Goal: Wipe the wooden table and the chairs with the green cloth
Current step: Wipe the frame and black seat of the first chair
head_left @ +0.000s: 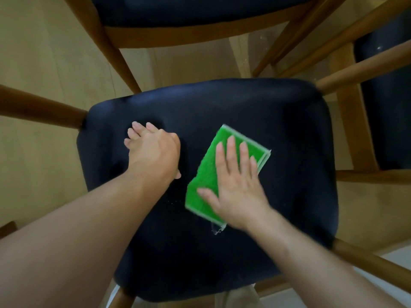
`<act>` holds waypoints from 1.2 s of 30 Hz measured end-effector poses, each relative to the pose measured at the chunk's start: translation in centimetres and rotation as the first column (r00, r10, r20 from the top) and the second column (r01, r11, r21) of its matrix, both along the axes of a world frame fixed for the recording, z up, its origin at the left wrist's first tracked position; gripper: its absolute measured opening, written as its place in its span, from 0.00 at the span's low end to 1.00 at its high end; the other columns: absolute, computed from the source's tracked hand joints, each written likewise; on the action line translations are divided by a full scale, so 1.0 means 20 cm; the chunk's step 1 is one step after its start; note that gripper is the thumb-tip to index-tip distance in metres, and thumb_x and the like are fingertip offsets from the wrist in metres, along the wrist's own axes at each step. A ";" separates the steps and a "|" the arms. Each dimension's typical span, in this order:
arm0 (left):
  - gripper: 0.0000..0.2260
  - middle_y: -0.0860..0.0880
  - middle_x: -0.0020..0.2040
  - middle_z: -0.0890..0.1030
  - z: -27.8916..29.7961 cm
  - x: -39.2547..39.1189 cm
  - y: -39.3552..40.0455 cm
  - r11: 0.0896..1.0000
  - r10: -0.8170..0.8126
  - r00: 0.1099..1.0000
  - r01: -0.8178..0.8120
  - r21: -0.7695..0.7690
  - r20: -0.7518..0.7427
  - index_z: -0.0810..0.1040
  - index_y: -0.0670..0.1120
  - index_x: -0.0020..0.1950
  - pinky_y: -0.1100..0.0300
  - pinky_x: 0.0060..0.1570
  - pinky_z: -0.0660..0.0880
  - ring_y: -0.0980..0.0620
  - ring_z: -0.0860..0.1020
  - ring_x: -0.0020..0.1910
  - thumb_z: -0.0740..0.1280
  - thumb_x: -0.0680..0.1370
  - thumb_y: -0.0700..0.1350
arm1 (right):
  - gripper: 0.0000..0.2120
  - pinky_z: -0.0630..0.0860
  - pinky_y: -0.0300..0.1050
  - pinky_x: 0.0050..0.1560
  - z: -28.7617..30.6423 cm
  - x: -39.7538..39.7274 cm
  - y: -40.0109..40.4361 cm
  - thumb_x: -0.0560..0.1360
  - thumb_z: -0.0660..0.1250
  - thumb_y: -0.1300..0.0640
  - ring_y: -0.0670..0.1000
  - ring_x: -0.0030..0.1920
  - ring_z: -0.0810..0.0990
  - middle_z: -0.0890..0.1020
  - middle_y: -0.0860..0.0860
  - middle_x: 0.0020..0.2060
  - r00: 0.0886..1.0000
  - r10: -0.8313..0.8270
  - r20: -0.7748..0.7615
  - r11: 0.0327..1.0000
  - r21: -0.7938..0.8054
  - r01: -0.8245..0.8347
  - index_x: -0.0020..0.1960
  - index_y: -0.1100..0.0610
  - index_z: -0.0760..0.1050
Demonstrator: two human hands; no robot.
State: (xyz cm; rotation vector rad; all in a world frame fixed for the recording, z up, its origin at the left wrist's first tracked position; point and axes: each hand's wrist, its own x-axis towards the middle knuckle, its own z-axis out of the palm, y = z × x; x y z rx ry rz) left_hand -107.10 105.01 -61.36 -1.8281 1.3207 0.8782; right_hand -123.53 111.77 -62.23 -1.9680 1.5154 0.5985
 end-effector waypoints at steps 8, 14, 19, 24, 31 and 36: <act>0.57 0.30 0.76 0.42 -0.01 -0.01 -0.03 0.994 0.095 0.995 -0.097 0.053 0.024 0.41 0.34 0.76 0.42 0.73 0.51 0.33 0.46 0.76 0.80 0.66 0.51 | 0.45 0.34 0.63 0.74 0.01 0.01 -0.54 0.79 0.57 0.38 0.62 0.74 0.28 0.29 0.57 0.75 0.975 -0.220 -0.013 0.974 -0.046 0.220 0.77 0.57 0.29; 0.55 0.29 0.75 0.42 0.00 -0.02 -0.03 0.997 0.054 0.998 -0.056 0.047 0.035 0.44 0.34 0.76 0.41 0.72 0.53 0.32 0.46 0.76 0.79 0.67 0.51 | 0.40 0.36 0.65 0.74 -0.06 0.15 -0.29 0.80 0.44 0.35 0.64 0.76 0.32 0.33 0.61 0.76 0.972 -0.234 -0.003 0.947 -0.228 0.227 0.77 0.59 0.31; 0.57 0.29 0.75 0.42 -0.01 -0.01 -0.03 0.997 0.068 0.997 -0.069 0.026 0.040 0.42 0.33 0.76 0.41 0.72 0.54 0.32 0.47 0.76 0.80 0.65 0.51 | 0.37 0.35 0.64 0.72 -0.07 0.09 0.08 0.80 0.43 0.37 0.62 0.76 0.33 0.32 0.58 0.75 1.000 0.011 0.023 0.982 -0.190 -0.006 0.76 0.56 0.30; 0.57 0.30 0.76 0.42 -0.01 -0.01 -0.02 0.995 0.095 0.995 -0.096 0.037 0.031 0.41 0.33 0.76 0.42 0.72 0.54 0.33 0.47 0.76 0.80 0.66 0.51 | 0.34 0.51 0.59 0.72 -0.10 -0.16 0.24 0.78 0.49 0.38 0.58 0.75 0.56 0.55 0.54 0.77 0.958 0.276 0.074 0.944 -0.211 -0.255 0.78 0.53 0.50; 0.58 0.27 0.74 0.44 -0.03 -0.02 -0.02 0.999 0.027 0.999 -0.028 0.017 0.044 0.44 0.32 0.76 0.39 0.70 0.57 0.31 0.48 0.75 0.80 0.64 0.53 | 0.35 0.41 0.60 0.75 -0.10 -0.07 -0.39 0.81 0.46 0.38 0.57 0.78 0.38 0.39 0.52 0.79 0.992 -0.124 0.010 0.945 -0.304 0.121 0.80 0.54 0.38; 0.58 0.27 0.74 0.45 -0.02 -0.02 -0.01 1.000 0.025 0.999 -0.024 -0.019 0.042 0.45 0.32 0.76 0.39 0.70 0.58 0.31 0.49 0.75 0.80 0.63 0.53 | 0.32 0.38 0.60 0.74 -0.09 0.00 -0.14 0.82 0.44 0.41 0.58 0.78 0.39 0.39 0.53 0.79 1.000 -0.028 0.010 0.956 -0.292 0.030 0.80 0.53 0.39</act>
